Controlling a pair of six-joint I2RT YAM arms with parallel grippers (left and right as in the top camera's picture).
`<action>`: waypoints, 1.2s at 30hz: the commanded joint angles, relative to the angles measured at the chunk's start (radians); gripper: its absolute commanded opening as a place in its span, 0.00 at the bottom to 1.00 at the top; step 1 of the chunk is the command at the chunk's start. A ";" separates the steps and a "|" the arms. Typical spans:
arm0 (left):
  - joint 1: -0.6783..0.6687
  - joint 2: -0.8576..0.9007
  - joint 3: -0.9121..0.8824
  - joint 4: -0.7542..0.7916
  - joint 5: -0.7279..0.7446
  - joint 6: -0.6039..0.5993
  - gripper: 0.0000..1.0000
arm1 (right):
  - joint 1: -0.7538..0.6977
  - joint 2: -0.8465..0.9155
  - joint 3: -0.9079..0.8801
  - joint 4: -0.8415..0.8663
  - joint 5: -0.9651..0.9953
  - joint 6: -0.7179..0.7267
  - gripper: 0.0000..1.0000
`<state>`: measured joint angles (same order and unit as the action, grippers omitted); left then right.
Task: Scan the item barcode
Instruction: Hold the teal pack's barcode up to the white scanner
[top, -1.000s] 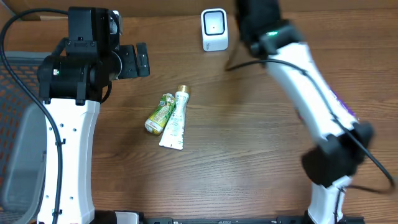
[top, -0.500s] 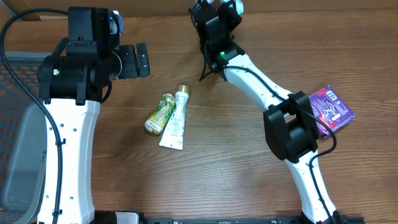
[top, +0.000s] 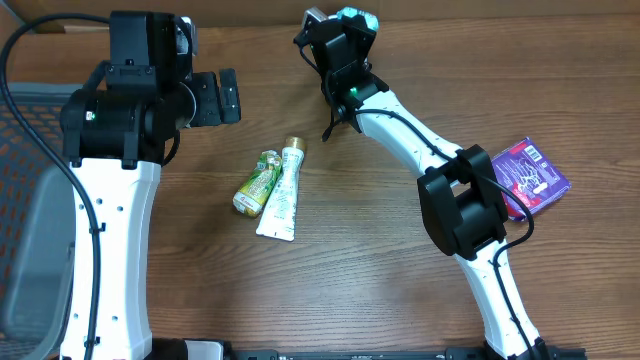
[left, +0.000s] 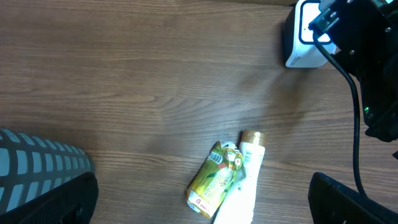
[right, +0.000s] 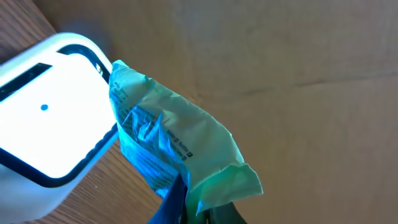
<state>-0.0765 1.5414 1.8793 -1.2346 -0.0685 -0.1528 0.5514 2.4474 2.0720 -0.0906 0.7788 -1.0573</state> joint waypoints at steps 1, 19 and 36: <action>0.004 0.008 0.013 0.000 -0.010 0.019 1.00 | 0.005 0.011 0.022 0.011 -0.024 -0.056 0.04; 0.004 0.008 0.013 0.000 -0.010 0.019 1.00 | 0.004 0.014 0.022 0.060 0.013 -0.077 0.04; 0.004 0.008 0.013 0.000 -0.010 0.019 1.00 | 0.010 -0.058 0.022 0.056 0.067 -0.003 0.04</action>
<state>-0.0765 1.5414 1.8793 -1.2350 -0.0681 -0.1528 0.5522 2.4550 2.0720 -0.0429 0.8207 -1.1252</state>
